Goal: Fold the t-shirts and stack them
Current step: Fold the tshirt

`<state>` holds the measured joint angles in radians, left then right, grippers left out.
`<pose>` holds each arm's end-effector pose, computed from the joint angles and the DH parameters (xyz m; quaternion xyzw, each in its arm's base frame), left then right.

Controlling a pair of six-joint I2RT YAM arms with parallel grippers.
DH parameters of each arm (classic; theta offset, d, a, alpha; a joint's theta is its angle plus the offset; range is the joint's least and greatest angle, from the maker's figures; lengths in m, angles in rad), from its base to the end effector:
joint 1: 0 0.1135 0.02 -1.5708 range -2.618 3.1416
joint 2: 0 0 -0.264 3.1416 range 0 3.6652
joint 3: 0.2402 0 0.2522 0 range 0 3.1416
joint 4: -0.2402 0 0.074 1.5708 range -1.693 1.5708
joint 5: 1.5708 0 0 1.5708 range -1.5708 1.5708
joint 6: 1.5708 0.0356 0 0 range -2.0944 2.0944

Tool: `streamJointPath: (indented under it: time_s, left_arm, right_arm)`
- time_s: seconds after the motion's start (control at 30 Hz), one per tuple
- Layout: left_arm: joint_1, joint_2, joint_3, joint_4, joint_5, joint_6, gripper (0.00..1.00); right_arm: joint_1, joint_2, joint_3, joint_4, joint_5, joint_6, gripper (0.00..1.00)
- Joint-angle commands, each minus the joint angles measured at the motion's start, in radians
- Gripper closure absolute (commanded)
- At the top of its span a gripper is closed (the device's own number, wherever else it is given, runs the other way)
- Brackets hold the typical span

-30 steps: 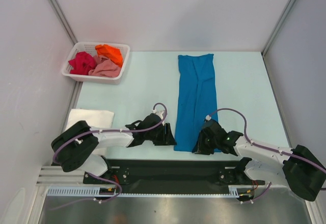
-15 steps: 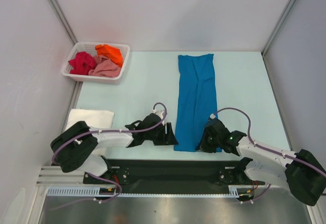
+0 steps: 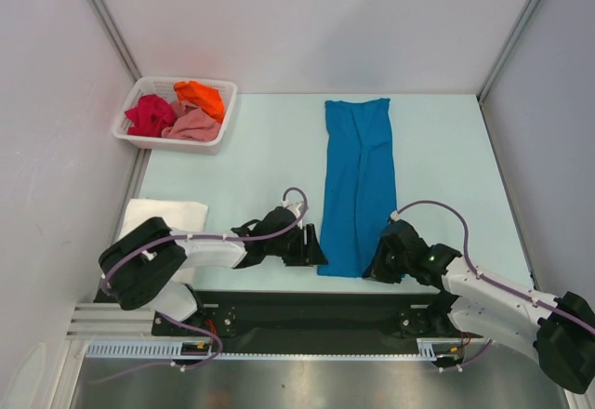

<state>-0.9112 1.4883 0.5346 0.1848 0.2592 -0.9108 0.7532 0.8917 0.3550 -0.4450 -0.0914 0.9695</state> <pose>0.1563 -0.2165 0.1362 0.0506 0.9130 -0.3787 0.1432 0.1117 0.1092 0.1542 0.0900 0.9518 0.2485 0.1557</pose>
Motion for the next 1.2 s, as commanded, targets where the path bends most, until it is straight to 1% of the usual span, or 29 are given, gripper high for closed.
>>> streamJointPath:
  time_s: [0.0, 0.03, 0.13, 0.17, 0.27, 0.33, 0.43, 0.47, 0.5, 0.57, 0.6, 0.67, 0.73, 0.8, 0.87, 0.93, 1.0, 1.07, 1.17]
  left_arm:
    - [0.002, 0.032, -0.004, 0.01, 0.018, -0.017, 0.4]
    - [0.002, 0.033, -0.005, 0.01, 0.021, -0.019, 0.4]
    - [0.002, 0.023, -0.015, 0.01, 0.015, -0.02, 0.39]
    - [0.002, 0.02, -0.015, 0.008, 0.014, -0.02, 0.38]
    - [0.002, 0.024, -0.016, -0.002, 0.017, -0.02, 0.38]
    - [0.002, 0.032, -0.019, -0.004, 0.023, -0.025, 0.38]
    - [0.0, 0.046, -0.027, -0.005, 0.026, -0.03, 0.4]
    - [0.0, 0.056, -0.025, -0.005, 0.028, -0.03, 0.4]
    - [-0.002, 0.061, -0.024, -0.004, 0.032, -0.031, 0.41]
    - [-0.002, 0.076, -0.021, -0.002, 0.038, -0.031, 0.43]
    - [-0.005, 0.081, -0.018, 0.001, 0.041, -0.034, 0.45]
    - [-0.006, 0.089, -0.016, 0.007, 0.048, -0.036, 0.46]
    - [-0.006, 0.099, -0.018, 0.011, 0.051, -0.039, 0.48]
    - [-0.009, 0.112, -0.019, 0.024, 0.061, -0.043, 0.51]
    - [-0.009, 0.122, -0.019, 0.033, 0.069, -0.046, 0.53]
    - [-0.011, 0.133, -0.019, 0.048, 0.077, -0.056, 0.56]
    - [-0.014, 0.138, -0.019, 0.062, 0.08, -0.062, 0.58]
    - [-0.015, 0.145, -0.019, 0.064, 0.081, -0.063, 0.59]
    - [-0.015, 0.141, -0.018, 0.064, 0.08, -0.062, 0.59]
  right_arm:
    - [-0.003, -0.016, -0.011, 0.001, -0.023, 0.006, 1.0]
    - [0.0, -0.014, -0.011, 0.017, -0.039, -0.003, 0.99]
    - [0.008, 0.007, 0.005, 0.042, -0.08, -0.018, 0.7]
    - [0.012, 0.016, 0.03, 0.029, -0.077, -0.032, 0.69]
    - [0.009, 0.001, 0.077, -0.072, -0.039, -0.048, 0.66]
    - [-0.003, -0.036, 0.128, -0.17, 0.014, -0.057, 0.65]
    - [-0.064, -0.077, 0.156, -0.257, 0.064, -0.075, 0.65]
    - [-0.09, -0.083, 0.153, -0.271, 0.071, -0.081, 0.65]
    - [-0.16, -0.089, 0.147, -0.29, 0.076, -0.098, 0.65]
    - [-0.242, -0.091, 0.121, -0.297, 0.064, -0.123, 0.64]
    - [-0.323, -0.088, 0.111, -0.293, 0.041, -0.129, 0.64]
    - [-0.377, -0.071, 0.091, -0.282, 0.03, -0.159, 0.62]
    - [-0.426, -0.056, 0.088, -0.29, 0.051, -0.182, 0.6]
    - [-0.436, -0.051, 0.072, -0.282, 0.047, -0.186, 0.59]
    - [-0.434, -0.053, 0.064, -0.303, 0.085, -0.169, 0.58]
    - [-0.428, -0.059, 0.061, -0.307, 0.085, -0.164, 0.57]
    - [-0.41, -0.063, 0.061, -0.317, 0.134, -0.14, 0.55]
    - [-0.379, -0.062, 0.062, -0.324, 0.177, -0.112, 0.54]
    - [-0.379, -0.039, 0.064, -0.324, 0.199, -0.106, 0.52]
